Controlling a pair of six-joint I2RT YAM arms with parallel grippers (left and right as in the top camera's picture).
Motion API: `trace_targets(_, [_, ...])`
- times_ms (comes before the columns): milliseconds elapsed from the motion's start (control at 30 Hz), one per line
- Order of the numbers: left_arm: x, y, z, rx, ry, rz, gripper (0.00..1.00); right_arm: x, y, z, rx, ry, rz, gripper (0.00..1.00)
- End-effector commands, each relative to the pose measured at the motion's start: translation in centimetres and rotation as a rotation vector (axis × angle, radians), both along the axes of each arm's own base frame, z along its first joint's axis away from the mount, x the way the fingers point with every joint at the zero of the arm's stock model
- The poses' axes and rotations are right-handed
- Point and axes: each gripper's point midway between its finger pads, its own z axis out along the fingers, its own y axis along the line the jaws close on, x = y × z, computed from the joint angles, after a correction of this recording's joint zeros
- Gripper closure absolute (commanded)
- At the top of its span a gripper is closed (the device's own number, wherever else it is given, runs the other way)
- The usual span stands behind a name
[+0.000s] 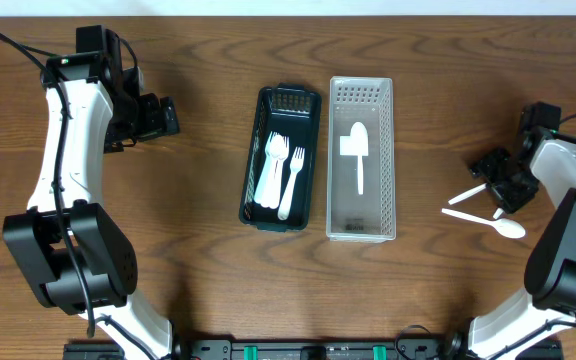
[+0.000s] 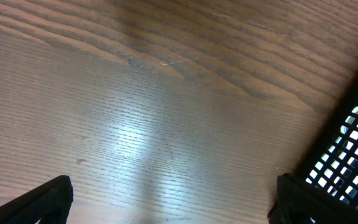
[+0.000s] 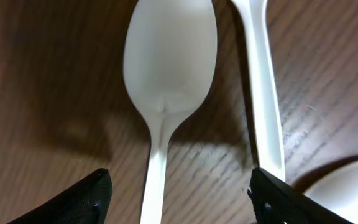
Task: Pack container
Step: 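Move the right gripper back to the remaining spoons and grasp one, then carry the second white spoon into the grey basket and release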
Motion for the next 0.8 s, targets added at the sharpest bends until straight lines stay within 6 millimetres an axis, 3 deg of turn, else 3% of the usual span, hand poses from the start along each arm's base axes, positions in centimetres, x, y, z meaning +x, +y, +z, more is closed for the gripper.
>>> trace_targets(0, [-0.3,0.0,-0.4,0.005,0.017,-0.013,0.02,-0.6,0.1,-1.7,0.019,0.041,-0.017,0.25])
trace_targets(333, [-0.2,0.0,-0.4,0.004,0.016,-0.013,0.02,-0.8,0.6,-2.9,0.051,0.066,-0.018,0.29])
trace_targets(767, [-0.2,0.0,-0.4,0.004,0.016,-0.013,0.02,-0.8,0.8,-2.9,0.058,0.065,-0.017,0.92])
